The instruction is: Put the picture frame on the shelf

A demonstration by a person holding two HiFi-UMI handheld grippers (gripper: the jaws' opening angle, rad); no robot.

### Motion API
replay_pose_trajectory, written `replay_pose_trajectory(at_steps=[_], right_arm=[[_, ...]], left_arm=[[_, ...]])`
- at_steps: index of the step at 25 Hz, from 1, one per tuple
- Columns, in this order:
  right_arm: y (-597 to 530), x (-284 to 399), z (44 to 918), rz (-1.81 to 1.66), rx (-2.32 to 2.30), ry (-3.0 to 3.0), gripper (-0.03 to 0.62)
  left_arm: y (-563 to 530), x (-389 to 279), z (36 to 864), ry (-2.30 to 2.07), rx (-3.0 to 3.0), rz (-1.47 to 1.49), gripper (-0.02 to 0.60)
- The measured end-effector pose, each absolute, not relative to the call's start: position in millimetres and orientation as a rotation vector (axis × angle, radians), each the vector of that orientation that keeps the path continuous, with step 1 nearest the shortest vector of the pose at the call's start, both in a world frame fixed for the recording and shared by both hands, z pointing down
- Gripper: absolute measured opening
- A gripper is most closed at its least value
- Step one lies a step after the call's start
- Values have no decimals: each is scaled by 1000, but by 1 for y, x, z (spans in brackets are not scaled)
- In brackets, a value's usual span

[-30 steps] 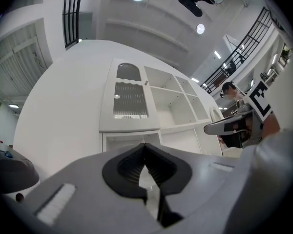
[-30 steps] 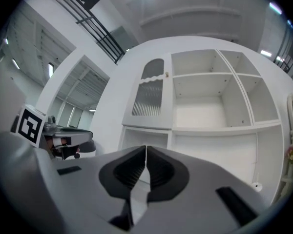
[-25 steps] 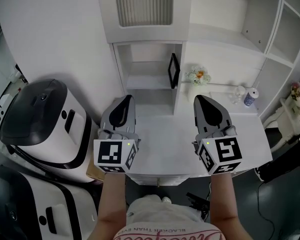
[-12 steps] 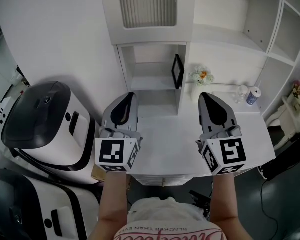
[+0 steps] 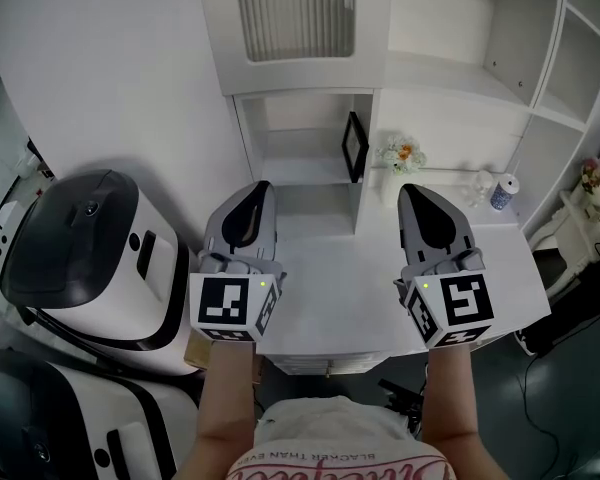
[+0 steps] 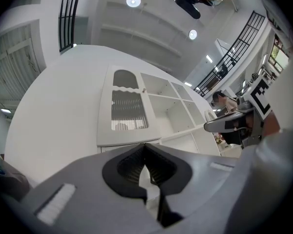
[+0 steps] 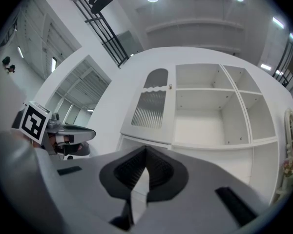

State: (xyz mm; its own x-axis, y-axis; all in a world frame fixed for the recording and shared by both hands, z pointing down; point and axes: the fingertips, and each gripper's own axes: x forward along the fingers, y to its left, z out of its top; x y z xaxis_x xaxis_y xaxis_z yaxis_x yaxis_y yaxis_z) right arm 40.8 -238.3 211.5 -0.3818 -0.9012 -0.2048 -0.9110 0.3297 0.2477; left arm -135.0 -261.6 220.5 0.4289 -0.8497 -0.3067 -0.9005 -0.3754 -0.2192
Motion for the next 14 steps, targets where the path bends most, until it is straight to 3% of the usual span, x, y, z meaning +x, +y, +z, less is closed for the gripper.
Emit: replay_pose_trajectory(at_steps=[14], right_arm=[[-243,30,217,540,-1725,2590,8]], left_arm=[[-268,-139,224,1486,-2353,203,9]])
